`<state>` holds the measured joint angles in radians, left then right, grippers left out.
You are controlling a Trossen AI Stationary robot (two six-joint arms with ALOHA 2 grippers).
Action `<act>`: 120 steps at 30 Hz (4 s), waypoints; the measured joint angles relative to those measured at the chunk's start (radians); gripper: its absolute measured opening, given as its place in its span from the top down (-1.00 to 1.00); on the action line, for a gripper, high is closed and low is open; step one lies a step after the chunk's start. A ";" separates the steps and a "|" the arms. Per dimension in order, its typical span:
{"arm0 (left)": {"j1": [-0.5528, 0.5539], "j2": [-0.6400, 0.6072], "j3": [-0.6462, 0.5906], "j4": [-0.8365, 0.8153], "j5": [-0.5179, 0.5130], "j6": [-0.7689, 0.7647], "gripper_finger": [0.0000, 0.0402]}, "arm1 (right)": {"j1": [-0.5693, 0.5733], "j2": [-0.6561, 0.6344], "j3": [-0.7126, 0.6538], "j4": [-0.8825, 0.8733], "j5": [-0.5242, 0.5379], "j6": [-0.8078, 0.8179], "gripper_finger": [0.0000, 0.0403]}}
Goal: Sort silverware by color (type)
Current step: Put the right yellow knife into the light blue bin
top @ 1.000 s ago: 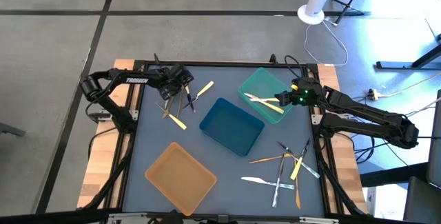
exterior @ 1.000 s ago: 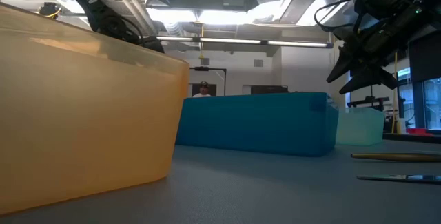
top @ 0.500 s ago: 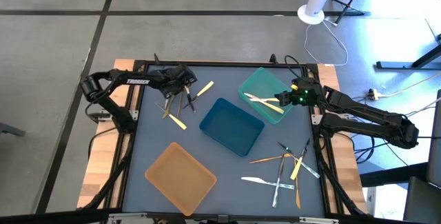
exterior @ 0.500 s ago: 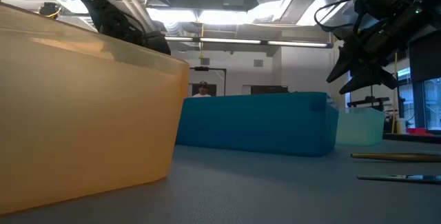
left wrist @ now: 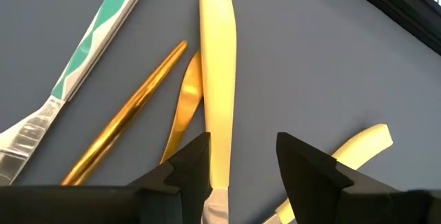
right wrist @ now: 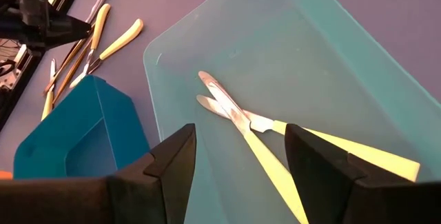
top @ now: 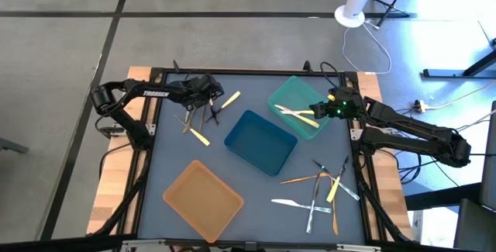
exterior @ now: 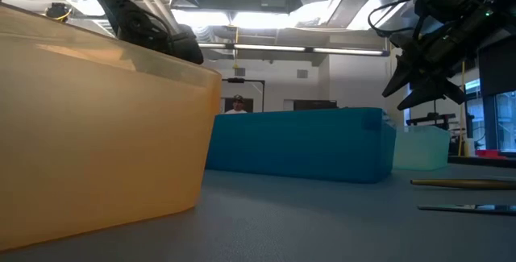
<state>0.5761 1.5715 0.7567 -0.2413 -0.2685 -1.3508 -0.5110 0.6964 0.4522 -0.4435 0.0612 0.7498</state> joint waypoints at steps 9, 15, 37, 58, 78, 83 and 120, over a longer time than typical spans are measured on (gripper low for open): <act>-0.016 0.000 0.000 -0.010 0.000 0.001 0.20 | 0.000 0.000 0.000 0.000 0.000 0.000 -0.04; -0.016 0.000 0.000 -0.020 -0.001 0.001 0.20 | 0.000 0.000 0.000 0.000 0.000 0.000 -0.04; -0.015 0.103 0.004 0.031 0.012 -0.001 0.20 | 0.000 0.000 0.000 0.000 0.001 0.000 -0.04; -0.014 0.106 0.002 -0.021 0.004 -0.011 0.40 | 0.000 0.000 0.000 0.000 0.003 0.000 -0.04; -0.014 0.107 0.000 -0.023 -0.005 -0.008 0.72 | 0.000 0.000 0.000 0.000 0.000 0.000 -0.04; -0.014 0.107 0.000 -0.021 -0.011 -0.008 0.82 | 0.000 0.000 0.000 0.000 0.000 0.000 -0.04; -0.033 -0.061 -0.002 0.373 -0.031 0.332 0.84 | 0.000 0.000 0.000 0.000 0.000 0.001 -0.04</act>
<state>0.5430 1.5105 0.7551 0.1313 -0.2994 -1.0184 -0.5106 0.6964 0.4522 -0.4435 0.0608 0.7511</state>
